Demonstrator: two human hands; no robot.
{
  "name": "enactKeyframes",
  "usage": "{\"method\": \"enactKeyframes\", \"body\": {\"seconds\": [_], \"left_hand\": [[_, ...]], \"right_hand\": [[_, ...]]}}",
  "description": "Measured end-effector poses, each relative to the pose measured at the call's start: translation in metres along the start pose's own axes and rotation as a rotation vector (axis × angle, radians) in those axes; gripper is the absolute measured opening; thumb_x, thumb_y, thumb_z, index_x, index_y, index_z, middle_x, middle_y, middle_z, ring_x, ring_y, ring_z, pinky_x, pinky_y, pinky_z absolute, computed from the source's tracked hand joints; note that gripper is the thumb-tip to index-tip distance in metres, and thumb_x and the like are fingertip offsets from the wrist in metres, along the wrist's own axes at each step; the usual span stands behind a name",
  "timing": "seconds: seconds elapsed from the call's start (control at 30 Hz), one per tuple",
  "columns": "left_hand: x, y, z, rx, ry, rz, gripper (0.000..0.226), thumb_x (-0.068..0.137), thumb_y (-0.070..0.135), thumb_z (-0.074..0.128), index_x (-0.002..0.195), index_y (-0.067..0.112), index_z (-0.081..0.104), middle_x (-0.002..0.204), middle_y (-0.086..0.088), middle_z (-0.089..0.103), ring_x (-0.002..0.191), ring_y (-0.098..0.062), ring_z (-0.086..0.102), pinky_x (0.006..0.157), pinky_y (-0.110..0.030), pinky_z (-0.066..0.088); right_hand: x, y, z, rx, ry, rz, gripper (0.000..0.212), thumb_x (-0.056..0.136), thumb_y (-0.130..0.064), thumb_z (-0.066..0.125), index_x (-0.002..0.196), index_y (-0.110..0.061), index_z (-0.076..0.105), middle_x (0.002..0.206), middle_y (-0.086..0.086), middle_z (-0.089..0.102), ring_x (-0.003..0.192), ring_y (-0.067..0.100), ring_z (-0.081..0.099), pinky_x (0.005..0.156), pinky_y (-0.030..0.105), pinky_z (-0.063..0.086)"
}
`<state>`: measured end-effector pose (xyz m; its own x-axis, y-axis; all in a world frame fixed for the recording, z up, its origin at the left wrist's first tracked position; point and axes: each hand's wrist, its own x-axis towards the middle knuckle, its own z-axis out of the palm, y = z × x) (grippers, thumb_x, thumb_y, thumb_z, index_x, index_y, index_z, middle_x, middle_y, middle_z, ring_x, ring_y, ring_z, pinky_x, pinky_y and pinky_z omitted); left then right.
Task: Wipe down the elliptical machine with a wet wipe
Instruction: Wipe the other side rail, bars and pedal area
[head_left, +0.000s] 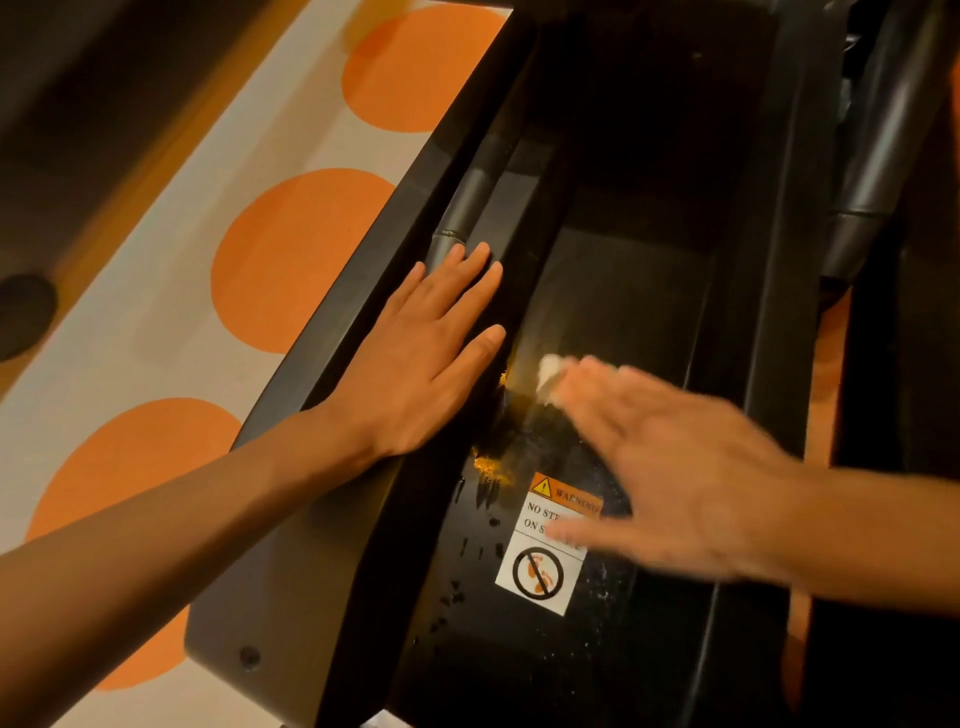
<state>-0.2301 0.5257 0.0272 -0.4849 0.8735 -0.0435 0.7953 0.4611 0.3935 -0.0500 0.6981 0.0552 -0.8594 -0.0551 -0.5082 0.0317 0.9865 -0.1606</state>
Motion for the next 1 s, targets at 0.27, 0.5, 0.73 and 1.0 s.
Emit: {"method": "enactKeyframes", "body": {"seconds": [0.27, 0.5, 0.73, 1.0], "left_hand": [[0.001, 0.0, -0.001, -0.024, 0.009, 0.004, 0.069, 0.106, 0.055, 0.016, 0.165, 0.02, 0.022, 0.174, 0.005, 0.011, 0.16, -0.007, 0.0, 0.13, -0.035, -0.006], [0.0, 0.001, 0.0, -0.022, 0.012, -0.002, 0.069, 0.106, 0.054, 0.015, 0.165, 0.019, 0.022, 0.174, 0.005, 0.011, 0.16, -0.008, 0.0, 0.13, -0.036, -0.005], [-0.001, 0.0, 0.0, -0.018, 0.011, 0.003, 0.07, 0.106, 0.055, 0.017, 0.166, 0.019, 0.019, 0.174, 0.006, 0.008, 0.16, -0.006, -0.004, 0.13, -0.034, -0.007], [-0.002, 0.001, -0.002, 0.017, 0.018, 0.008, 0.072, 0.104, 0.056, 0.022, 0.166, 0.019, 0.018, 0.174, 0.004, 0.007, 0.16, -0.01, -0.004, 0.128, -0.029, -0.009]], "right_hand": [[0.062, 0.032, -0.024, 0.108, 0.253, 0.186, 0.128, 0.072, -0.102, 0.02, 0.163, -0.013, 0.007, 0.171, 0.008, 0.012, 0.157, 0.025, 0.014, 0.12, 0.046, 0.029], [-0.011, -0.03, 0.011, 0.009, -0.06, -0.163, 0.12, 0.077, -0.1, 0.012, 0.154, -0.018, -0.031, 0.158, 0.0, -0.042, 0.146, 0.017, -0.04, 0.114, 0.031, -0.026], [0.047, 0.078, -0.036, -0.042, 0.182, 0.291, 0.138, 0.064, -0.104, -0.007, 0.162, -0.008, 0.013, 0.167, 0.013, 0.026, 0.152, 0.027, 0.029, 0.127, 0.043, 0.02], [-0.024, -0.034, 0.033, -0.022, 0.099, 0.171, 0.141, 0.076, -0.1, 0.021, 0.144, 0.024, 0.026, 0.152, 0.045, 0.02, 0.146, 0.054, 0.03, 0.124, 0.049, 0.012]]}}
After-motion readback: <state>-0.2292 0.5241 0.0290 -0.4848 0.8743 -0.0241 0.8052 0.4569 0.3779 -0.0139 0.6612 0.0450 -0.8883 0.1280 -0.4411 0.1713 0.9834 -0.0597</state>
